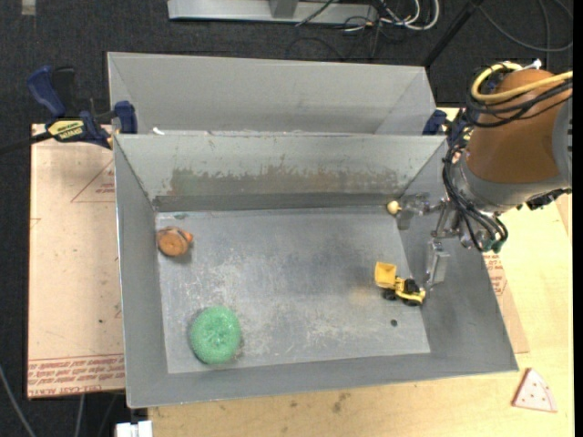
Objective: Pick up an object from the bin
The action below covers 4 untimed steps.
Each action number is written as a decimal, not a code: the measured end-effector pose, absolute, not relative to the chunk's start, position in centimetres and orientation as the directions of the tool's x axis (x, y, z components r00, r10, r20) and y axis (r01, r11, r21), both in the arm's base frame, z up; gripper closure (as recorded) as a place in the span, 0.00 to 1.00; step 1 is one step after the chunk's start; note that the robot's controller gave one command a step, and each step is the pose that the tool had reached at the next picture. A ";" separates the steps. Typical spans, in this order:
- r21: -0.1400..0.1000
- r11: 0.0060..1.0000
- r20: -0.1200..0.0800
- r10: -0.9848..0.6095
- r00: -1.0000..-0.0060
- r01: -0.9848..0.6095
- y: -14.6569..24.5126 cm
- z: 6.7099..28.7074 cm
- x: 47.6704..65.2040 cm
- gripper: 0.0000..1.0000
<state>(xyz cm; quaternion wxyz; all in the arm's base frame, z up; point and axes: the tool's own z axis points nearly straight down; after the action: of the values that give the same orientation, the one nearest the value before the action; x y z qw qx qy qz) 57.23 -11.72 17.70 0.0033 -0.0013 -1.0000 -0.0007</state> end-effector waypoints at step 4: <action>0.000 0.999 -0.001 0.050 -0.999 0.050 -13.2 7.2 55.8 1.00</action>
Offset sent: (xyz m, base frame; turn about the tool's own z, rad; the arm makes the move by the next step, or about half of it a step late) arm -0.0305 -0.0247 -0.0673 0.0007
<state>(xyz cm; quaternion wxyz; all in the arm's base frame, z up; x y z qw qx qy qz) 55.75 -13.17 7.17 -0.0004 -0.0249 -0.9997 -0.0002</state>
